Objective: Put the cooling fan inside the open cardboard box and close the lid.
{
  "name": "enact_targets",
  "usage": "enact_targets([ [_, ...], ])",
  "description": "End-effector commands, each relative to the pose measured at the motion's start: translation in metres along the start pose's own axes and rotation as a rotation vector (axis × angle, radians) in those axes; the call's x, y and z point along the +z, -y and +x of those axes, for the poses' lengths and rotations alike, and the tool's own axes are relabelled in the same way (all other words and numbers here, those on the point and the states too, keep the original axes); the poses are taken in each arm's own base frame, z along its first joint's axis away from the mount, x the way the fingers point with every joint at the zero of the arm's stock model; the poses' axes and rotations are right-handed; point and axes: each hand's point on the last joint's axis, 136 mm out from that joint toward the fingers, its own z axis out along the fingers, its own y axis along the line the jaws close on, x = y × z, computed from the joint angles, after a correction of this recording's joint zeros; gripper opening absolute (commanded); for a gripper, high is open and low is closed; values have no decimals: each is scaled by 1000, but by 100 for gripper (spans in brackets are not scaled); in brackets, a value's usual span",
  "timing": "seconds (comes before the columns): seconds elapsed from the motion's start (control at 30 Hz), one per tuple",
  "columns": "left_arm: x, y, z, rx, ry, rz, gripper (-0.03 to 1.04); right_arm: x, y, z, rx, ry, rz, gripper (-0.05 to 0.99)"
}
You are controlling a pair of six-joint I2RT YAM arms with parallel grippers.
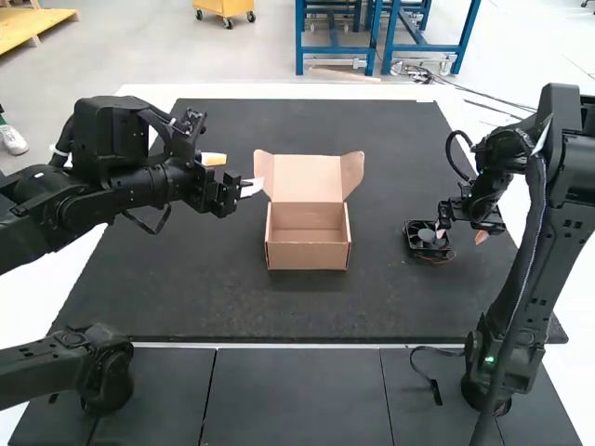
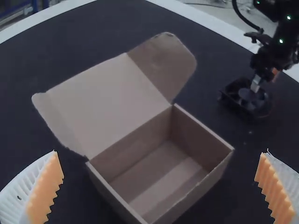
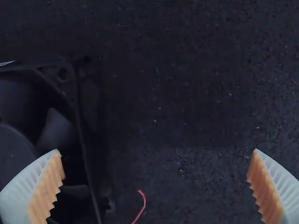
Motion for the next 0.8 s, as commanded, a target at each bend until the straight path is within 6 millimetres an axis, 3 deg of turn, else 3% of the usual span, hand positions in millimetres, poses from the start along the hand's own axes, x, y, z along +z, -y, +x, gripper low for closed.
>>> enact_targets([
  [0.0,-7,1,-22,4,56,-4,97,9,4,2,17,-31,9,88],
  [0.1,-7,0,-23,5,59,-5,97,12,4,3,14,-42,8,83],
  [0.47,-10,-1,-29,7,75,-16,97,24,-4,9,0,-77,-24,49],
  [0.57,-10,-2,-30,7,77,-19,97,26,-12,10,-7,-81,-56,34],
  [0.73,-11,-2,-30,7,77,-20,97,29,-20,10,-16,-85,-85,-2],
  [0.77,-11,-2,-30,7,77,-23,97,30,-21,9,-19,-85,-84,-2],
])
